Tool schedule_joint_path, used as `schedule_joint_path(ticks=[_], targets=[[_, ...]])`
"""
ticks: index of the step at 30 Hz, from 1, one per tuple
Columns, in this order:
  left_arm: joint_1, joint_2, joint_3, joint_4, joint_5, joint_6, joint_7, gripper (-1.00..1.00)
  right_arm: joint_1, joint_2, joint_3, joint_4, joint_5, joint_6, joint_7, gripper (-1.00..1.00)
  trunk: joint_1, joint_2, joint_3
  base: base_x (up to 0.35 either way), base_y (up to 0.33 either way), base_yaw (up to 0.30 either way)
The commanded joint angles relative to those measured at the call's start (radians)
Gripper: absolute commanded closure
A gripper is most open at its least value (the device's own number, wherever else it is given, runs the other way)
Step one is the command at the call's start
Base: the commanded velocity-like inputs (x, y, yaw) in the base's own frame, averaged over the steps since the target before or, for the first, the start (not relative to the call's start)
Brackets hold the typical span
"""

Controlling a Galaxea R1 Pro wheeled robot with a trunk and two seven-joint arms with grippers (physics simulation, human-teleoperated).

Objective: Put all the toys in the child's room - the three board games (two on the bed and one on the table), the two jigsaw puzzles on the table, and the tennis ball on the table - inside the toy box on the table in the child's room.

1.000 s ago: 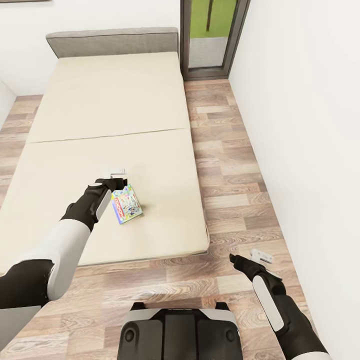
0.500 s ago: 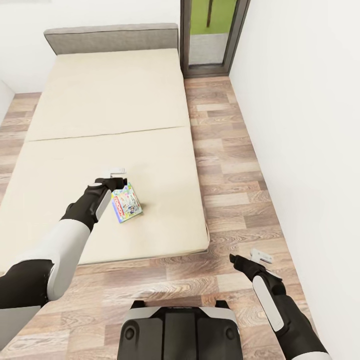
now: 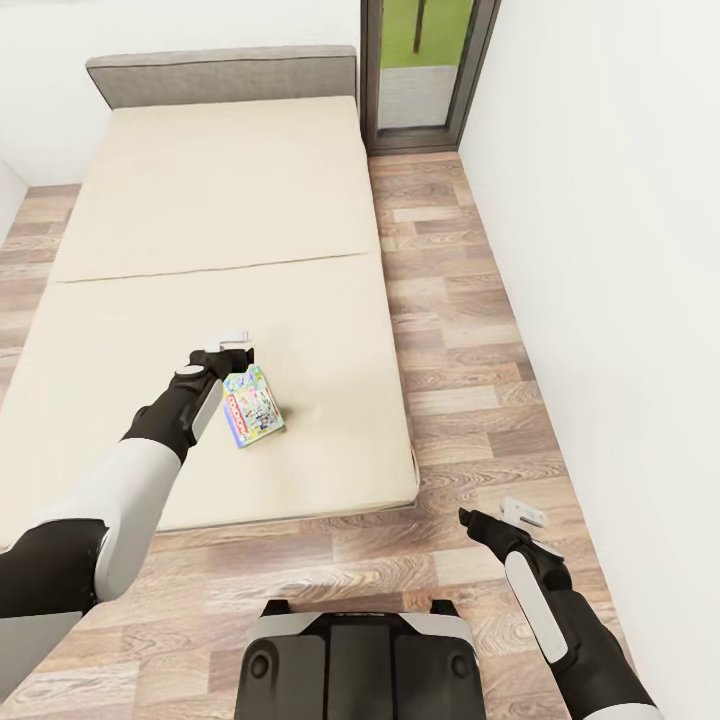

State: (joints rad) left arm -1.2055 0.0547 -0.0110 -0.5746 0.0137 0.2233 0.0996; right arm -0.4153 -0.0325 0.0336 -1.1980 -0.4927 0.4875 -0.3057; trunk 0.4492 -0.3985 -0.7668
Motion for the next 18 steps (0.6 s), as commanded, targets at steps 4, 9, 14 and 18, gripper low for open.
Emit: schedule_joint_path(ticks=[4,9,14,18], targets=[[0.000,0.000,-0.001,-0.002,0.001,0.003,0.002,-1.00,0.000,0.000,0.003,-0.001,-0.010,0.002,-0.010,-1.00,0.001,-0.002,-0.001,0.110,0.000,0.000],[0.000,0.000,-0.001,-0.002,0.000,-0.003,0.002,-1.00,0.000,-0.001,0.003,-0.001,-0.010,0.002,-0.010,-1.00,0.001,-0.002,-0.001,0.037,0.000,0.000],[0.000,0.001,-0.001,0.000,0.001,-0.001,0.003,-1.00,0.000,-0.001,0.003,-0.002,-0.010,0.002,-0.010,-1.00,0.001,-0.002,-0.001,0.020,0.000,0.000],[0.000,0.000,0.000,0.002,0.001,0.001,0.002,-1.00,0.000,-0.001,0.003,-0.002,-0.010,0.002,-0.010,-1.00,0.001,-0.002,-0.001,0.083,0.000,0.000]])
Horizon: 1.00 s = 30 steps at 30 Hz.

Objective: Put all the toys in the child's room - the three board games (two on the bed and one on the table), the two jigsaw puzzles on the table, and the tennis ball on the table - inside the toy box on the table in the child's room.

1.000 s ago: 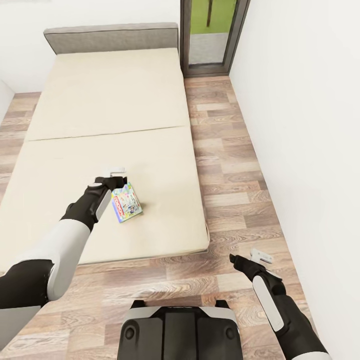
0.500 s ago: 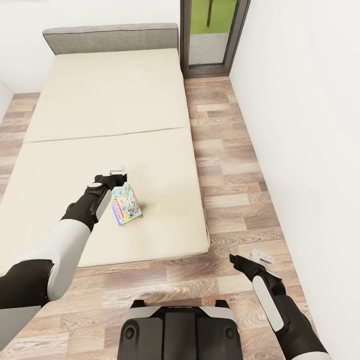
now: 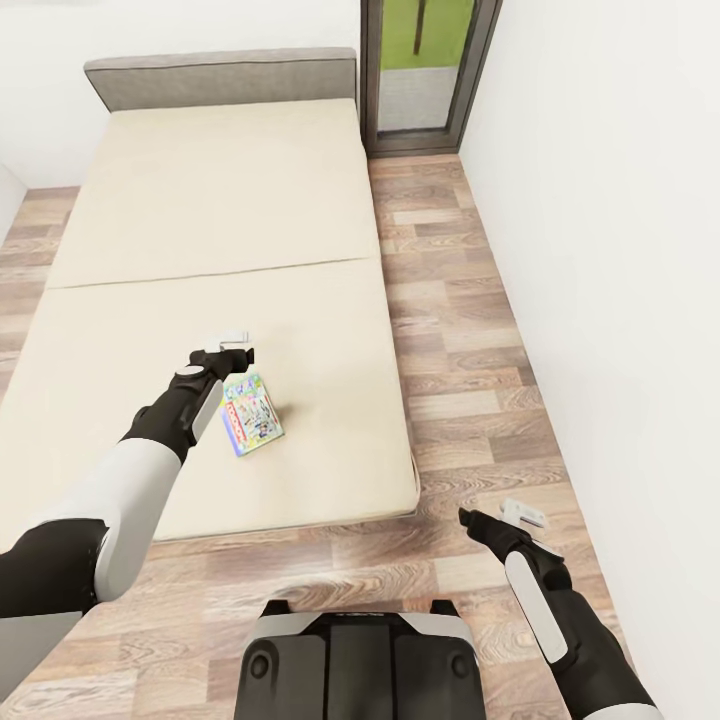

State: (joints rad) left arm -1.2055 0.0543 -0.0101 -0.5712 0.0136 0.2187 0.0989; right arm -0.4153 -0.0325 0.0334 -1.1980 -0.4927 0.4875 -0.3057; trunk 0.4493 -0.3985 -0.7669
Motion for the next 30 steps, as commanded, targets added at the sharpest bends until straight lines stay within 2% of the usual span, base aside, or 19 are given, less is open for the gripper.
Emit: schedule_joint_path(ticks=[1,22,30], targets=[[0.000,0.000,-0.001,-0.002,0.001,0.006,0.003,-1.00,0.000,-0.001,0.003,-0.002,-0.010,0.002,-0.010,-1.00,0.001,-0.002,-0.001,0.091,0.000,0.000],[0.000,-0.001,-0.002,0.007,0.003,0.009,0.004,-1.00,0.000,-0.001,0.003,-0.002,-0.010,0.001,-0.010,-1.00,0.001,-0.002,-0.001,0.015,0.000,0.000],[0.000,-0.001,-0.001,0.061,0.003,0.010,0.005,-1.00,0.000,-0.002,0.001,0.000,-0.010,0.003,-0.011,-1.00,0.001,-0.002,-0.008,0.000,0.000,0.000]])
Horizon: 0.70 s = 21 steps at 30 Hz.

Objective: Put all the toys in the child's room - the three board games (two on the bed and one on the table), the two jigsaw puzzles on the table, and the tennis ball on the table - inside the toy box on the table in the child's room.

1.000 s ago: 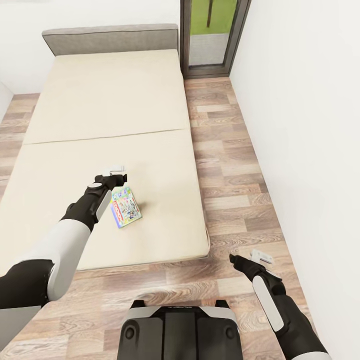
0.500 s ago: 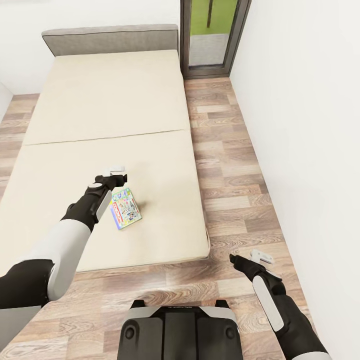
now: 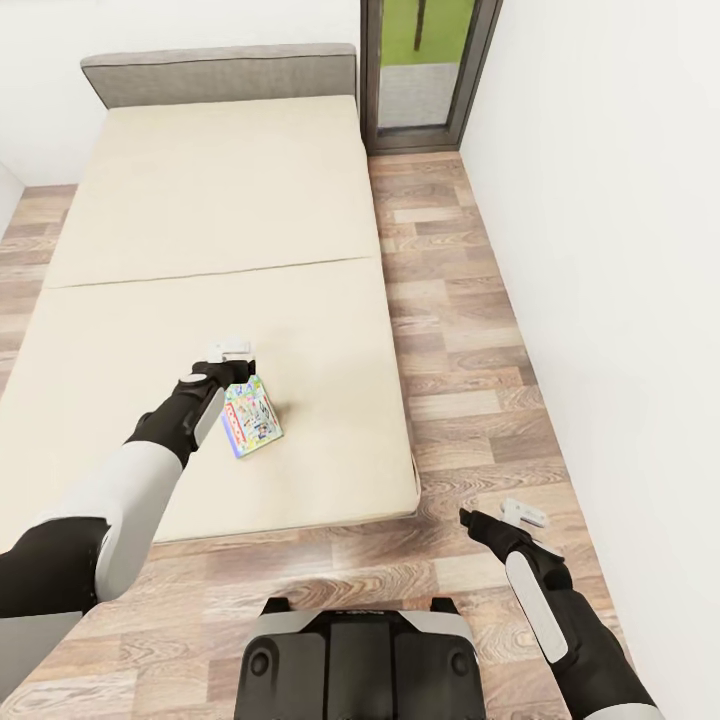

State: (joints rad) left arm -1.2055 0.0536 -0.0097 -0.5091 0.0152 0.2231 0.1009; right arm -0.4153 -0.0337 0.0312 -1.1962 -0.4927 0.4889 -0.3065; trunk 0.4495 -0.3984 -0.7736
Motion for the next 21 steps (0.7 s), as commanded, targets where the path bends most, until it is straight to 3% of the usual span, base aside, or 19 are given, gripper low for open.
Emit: schedule_joint_path(ticks=[1,21], targets=[[0.000,0.000,-0.001,0.003,0.002,0.005,0.003,-1.00,0.000,-0.001,0.003,-0.001,-0.010,0.002,-0.010,-1.00,0.000,-0.002,-0.003,0.000,0.000,0.000],[0.000,-0.001,0.000,0.020,-0.001,-0.001,0.003,-1.00,-0.001,-0.002,0.003,0.001,-0.009,0.005,-0.011,-1.00,0.000,-0.002,-0.035,0.000,0.000,0.000]])
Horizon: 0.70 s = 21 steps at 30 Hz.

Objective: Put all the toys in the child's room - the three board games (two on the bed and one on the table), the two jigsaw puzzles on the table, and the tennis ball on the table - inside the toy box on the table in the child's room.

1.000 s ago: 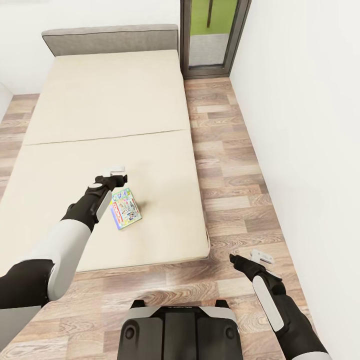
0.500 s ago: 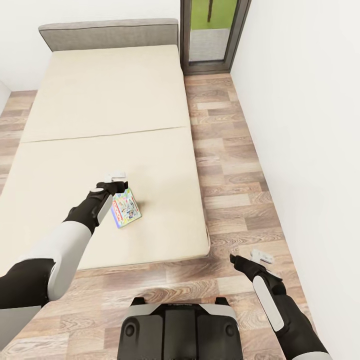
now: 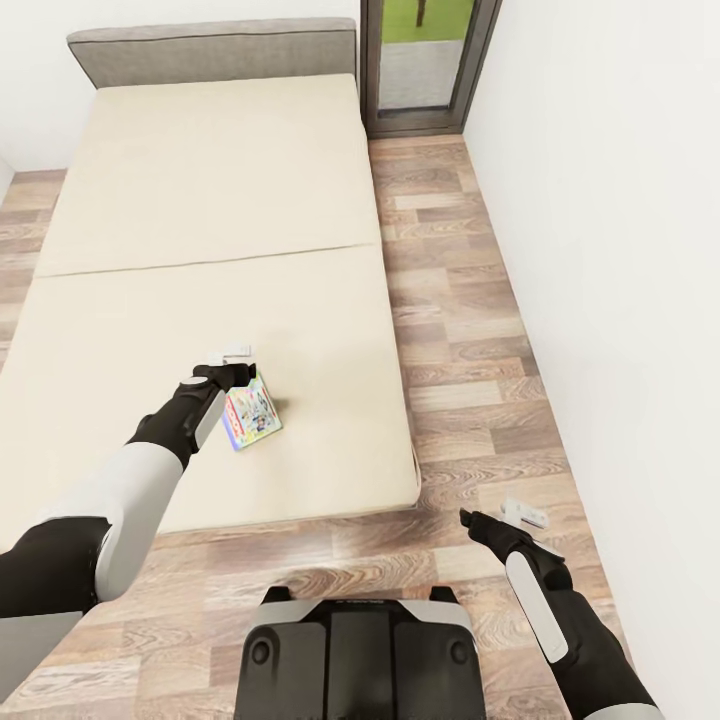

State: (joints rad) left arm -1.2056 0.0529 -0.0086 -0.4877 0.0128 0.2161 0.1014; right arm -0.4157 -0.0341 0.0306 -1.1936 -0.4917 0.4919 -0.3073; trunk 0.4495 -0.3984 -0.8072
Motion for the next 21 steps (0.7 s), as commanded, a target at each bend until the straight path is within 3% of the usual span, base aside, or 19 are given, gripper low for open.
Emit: schedule_joint_path(ticks=[1,21], targets=[[0.000,0.000,-0.001,-0.002,0.001,0.005,0.003,-1.00,0.000,-0.001,0.003,-0.001,-0.011,0.002,-0.010,-1.00,0.000,-0.002,-0.003,0.000,0.000,0.000],[-0.001,0.001,-0.004,-0.015,-0.001,-0.035,0.003,-1.00,0.000,0.000,0.005,-0.001,-0.011,0.000,-0.010,-1.00,0.000,-0.002,-0.036,0.000,0.000,0.000]])
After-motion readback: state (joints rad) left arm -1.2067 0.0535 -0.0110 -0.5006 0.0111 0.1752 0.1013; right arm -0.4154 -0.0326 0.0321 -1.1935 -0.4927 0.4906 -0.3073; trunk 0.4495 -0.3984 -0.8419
